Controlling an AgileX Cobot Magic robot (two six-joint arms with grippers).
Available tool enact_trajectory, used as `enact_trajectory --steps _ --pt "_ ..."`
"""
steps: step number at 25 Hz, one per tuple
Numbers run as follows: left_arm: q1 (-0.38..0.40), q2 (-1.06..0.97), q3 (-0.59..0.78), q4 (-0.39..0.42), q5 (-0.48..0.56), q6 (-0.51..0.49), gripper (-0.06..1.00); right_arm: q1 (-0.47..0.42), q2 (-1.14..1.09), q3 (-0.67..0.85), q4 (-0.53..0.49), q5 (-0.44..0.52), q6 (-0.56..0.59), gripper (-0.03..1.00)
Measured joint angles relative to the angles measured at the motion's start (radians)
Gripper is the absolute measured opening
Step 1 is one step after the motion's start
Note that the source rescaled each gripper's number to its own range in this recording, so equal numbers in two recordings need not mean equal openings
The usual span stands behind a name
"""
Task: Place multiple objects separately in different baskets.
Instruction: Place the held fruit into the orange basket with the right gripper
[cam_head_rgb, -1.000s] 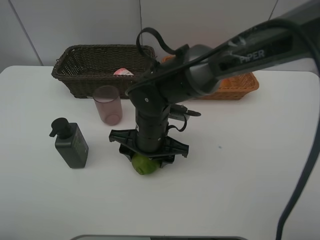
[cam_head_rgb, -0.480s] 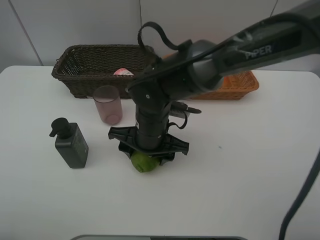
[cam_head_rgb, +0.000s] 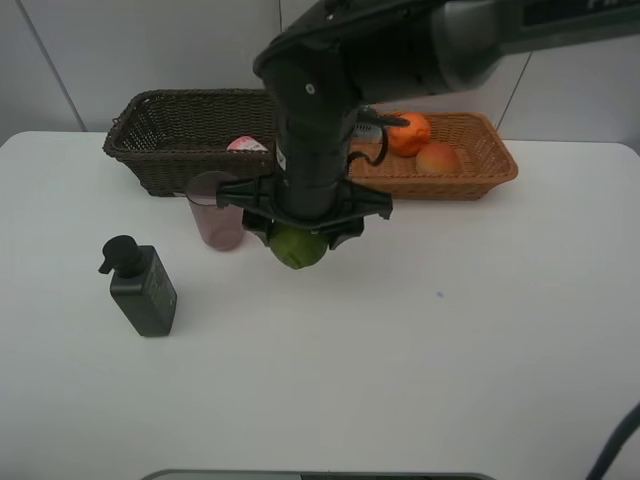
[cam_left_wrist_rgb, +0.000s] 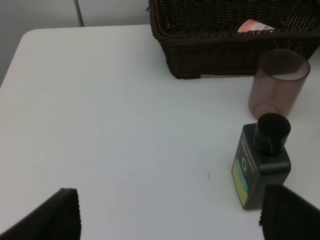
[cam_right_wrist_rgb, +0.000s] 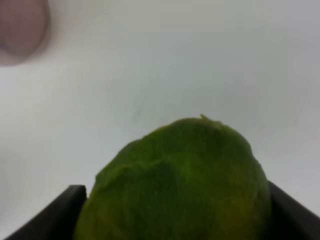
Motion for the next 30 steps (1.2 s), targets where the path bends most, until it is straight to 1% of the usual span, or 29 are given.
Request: enact_trajectory --steps 4,7,9,14,17,22,30 --pt "0.000 0.000 0.000 0.000 0.000 0.000 0.93 -0.051 -0.002 -0.039 -0.005 0.041 -0.165 0.53" --pt "0.000 0.000 0.000 0.000 0.000 0.000 0.93 -0.094 -0.002 -0.051 -0.015 0.050 -0.262 0.53" --pt "0.000 0.000 0.000 0.000 0.000 0.000 0.93 -0.128 -0.002 -0.052 -0.036 0.054 -0.285 0.53" --pt "0.000 0.000 0.000 0.000 0.000 0.000 0.93 -0.215 -0.002 -0.052 -0.094 0.045 -0.298 0.53" --pt "0.000 0.000 0.000 0.000 0.000 0.000 0.93 -0.271 -0.002 -0.052 -0.111 -0.006 -0.327 0.53" --pt "0.000 0.000 0.000 0.000 0.000 0.000 0.93 -0.346 -0.002 -0.052 -0.121 -0.139 -0.348 0.53" --pt "0.000 0.000 0.000 0.000 0.000 0.000 0.93 -0.411 0.004 -0.052 -0.122 -0.340 -0.348 0.53"
